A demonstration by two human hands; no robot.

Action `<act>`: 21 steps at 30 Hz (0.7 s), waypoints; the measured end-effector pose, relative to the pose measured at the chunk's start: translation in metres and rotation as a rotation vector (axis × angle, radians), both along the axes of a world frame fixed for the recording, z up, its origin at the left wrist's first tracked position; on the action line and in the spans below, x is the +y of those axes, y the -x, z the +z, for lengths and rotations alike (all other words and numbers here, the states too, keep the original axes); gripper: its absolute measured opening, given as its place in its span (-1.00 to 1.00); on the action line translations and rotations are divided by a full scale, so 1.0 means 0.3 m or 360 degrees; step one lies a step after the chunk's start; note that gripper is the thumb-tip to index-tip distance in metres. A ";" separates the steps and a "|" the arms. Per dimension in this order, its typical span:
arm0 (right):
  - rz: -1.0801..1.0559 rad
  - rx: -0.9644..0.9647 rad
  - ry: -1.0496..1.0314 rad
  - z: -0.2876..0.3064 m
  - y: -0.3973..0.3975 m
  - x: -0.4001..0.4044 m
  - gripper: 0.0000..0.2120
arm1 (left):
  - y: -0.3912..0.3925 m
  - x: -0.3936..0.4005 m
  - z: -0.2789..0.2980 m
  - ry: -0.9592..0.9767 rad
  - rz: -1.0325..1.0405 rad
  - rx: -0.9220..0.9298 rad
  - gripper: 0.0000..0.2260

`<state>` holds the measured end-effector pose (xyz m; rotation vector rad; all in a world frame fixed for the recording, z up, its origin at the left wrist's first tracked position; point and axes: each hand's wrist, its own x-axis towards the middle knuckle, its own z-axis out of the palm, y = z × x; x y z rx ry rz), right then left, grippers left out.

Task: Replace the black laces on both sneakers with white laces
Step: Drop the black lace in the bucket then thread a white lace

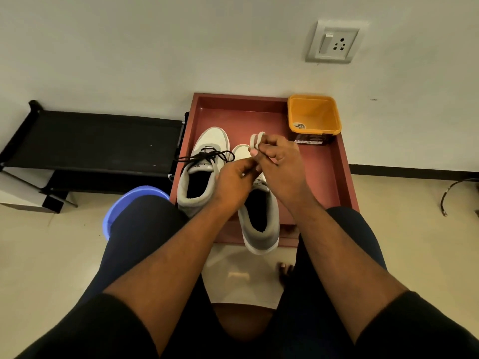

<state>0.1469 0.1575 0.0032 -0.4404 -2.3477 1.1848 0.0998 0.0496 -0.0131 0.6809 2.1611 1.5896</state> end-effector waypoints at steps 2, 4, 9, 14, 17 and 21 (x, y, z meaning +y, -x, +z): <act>0.0015 -0.0103 -0.0109 -0.003 -0.008 0.012 -0.81 | -0.006 -0.002 -0.002 -0.0056 0.0025 -0.0041 -0.70; 0.0077 -0.0152 -0.0240 0.015 -0.023 0.027 -0.82 | -0.018 0.000 -0.002 -0.0117 0.0054 -0.0102 -0.67; 0.0001 0.0014 -0.1124 0.029 -0.054 0.098 -0.73 | -0.030 0.004 0.018 -0.0172 0.0125 -0.0294 -0.76; 0.0536 0.0168 -0.1273 0.004 -0.051 0.123 -0.69 | 0.000 -0.020 0.060 0.0042 -0.0204 -0.0239 -0.77; 0.0690 0.0028 -0.0839 0.027 -0.022 0.143 -0.72 | 0.034 -0.034 0.051 0.0133 -0.0364 -0.0101 -0.81; 0.0594 -0.0175 -0.0482 0.048 -0.012 0.153 -0.78 | 0.034 -0.040 0.036 0.0145 -0.0215 -0.0058 -0.80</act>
